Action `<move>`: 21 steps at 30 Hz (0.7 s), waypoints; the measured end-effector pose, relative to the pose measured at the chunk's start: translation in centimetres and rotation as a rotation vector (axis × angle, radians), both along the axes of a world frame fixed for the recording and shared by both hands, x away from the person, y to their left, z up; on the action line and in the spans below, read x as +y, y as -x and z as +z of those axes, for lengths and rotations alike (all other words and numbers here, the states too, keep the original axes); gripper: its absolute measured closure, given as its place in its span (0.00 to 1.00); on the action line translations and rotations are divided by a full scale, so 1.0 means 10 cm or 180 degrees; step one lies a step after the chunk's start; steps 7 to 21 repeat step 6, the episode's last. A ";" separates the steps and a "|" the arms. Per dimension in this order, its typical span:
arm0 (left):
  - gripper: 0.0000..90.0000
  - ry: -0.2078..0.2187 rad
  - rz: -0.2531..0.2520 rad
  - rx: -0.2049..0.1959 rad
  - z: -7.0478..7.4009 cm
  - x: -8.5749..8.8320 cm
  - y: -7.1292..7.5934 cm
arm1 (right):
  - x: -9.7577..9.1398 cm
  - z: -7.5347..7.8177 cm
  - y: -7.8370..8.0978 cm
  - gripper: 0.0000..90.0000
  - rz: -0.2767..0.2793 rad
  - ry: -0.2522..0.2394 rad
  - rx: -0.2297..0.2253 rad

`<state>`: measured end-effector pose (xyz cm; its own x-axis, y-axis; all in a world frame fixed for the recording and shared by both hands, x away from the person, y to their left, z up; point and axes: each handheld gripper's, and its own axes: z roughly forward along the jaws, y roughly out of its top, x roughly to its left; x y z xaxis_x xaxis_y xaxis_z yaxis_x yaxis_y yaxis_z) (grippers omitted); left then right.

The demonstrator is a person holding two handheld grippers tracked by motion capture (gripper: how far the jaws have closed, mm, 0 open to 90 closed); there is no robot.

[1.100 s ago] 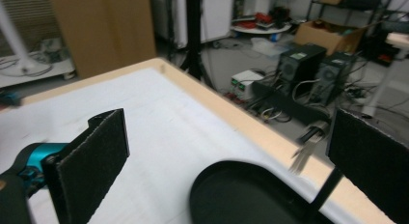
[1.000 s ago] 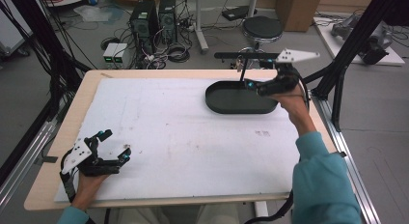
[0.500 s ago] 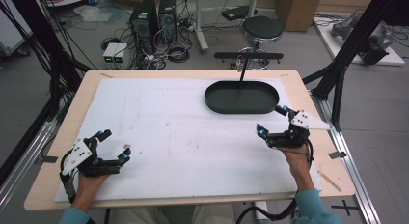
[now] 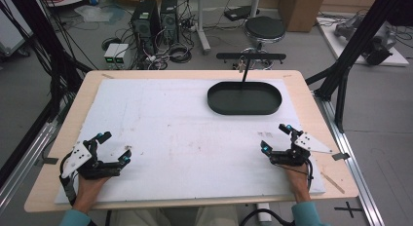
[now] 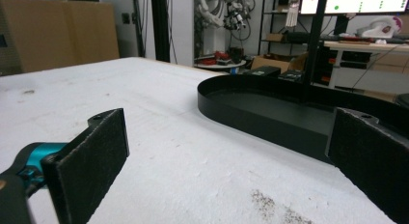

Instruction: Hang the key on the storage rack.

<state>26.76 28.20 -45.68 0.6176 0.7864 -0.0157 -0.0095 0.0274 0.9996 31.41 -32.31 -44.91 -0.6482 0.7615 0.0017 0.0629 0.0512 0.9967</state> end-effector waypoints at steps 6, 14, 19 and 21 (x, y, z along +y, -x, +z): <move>0.02 0.0006 0.0017 0.0006 0.00 0.00 0.00 | 0.01 -0.01 0.02 0.01 -0.0089 0.0000 -0.0038; 0.02 0.0006 0.0017 0.0006 0.00 0.00 0.00 | 0.01 -0.01 0.02 0.01 -0.0089 0.0000 -0.0038; 0.02 0.0006 0.0017 0.0006 0.00 0.00 0.00 | 0.01 -0.01 0.02 0.01 -0.0089 0.0000 -0.0038; 0.02 0.0006 0.0017 0.0006 0.00 0.00 0.00 | 0.01 -0.01 0.02 0.01 -0.0089 0.0000 -0.0038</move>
